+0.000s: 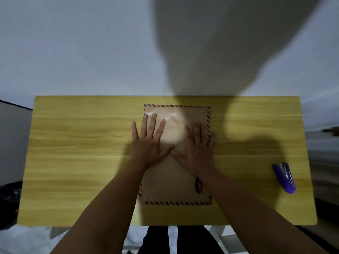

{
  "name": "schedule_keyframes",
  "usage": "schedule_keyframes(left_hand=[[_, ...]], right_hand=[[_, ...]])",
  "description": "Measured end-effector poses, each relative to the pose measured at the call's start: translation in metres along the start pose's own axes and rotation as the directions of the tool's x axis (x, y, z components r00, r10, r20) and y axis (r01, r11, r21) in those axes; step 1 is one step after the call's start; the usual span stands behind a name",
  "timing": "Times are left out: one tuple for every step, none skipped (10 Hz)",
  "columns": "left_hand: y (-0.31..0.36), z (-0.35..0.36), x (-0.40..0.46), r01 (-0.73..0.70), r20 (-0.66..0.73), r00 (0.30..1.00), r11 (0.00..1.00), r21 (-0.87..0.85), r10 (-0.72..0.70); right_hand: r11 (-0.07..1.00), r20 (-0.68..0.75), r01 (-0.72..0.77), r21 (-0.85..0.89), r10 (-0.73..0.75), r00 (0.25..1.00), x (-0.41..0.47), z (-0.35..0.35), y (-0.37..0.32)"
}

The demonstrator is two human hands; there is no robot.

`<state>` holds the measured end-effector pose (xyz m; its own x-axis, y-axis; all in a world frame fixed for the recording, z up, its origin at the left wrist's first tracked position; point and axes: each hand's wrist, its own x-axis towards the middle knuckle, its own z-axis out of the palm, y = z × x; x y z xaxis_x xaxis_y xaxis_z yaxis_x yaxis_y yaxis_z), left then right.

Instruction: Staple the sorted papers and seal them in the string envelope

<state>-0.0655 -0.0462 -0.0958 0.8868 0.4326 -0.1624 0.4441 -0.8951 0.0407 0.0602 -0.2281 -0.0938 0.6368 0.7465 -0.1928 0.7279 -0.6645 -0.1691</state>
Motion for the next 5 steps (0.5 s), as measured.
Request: schedule_keyframes(left_hand=[[0.002,0.002,0.001,0.006,-0.028,1.000,1.000,-0.002,-0.006],[0.001,-0.007,0.002,0.012,0.000,1.000,0.998,-0.067,-0.012],[-0.014,-0.034,0.017,-0.030,0.194,0.979,0.983,-0.178,0.065],[-0.022,-0.064,0.019,-0.047,0.363,0.930,0.998,-0.040,0.058],[-0.012,-0.074,-0.026,-0.013,0.407,0.913,1.000,-0.011,0.016]], right_hand=[[1.000,-0.054,0.001,-0.013,-0.002,0.999,0.001,0.006,0.000],[0.999,-0.059,-0.003,-0.034,0.001,0.998,0.003,0.008,0.000],[0.999,0.033,-0.033,-0.026,0.034,0.999,0.007,-0.006,-0.006],[0.998,0.168,-0.059,0.030,0.053,0.984,0.011,-0.031,-0.007],[0.985,0.201,-0.064,0.160,0.031,0.979,-0.002,-0.057,-0.007]])
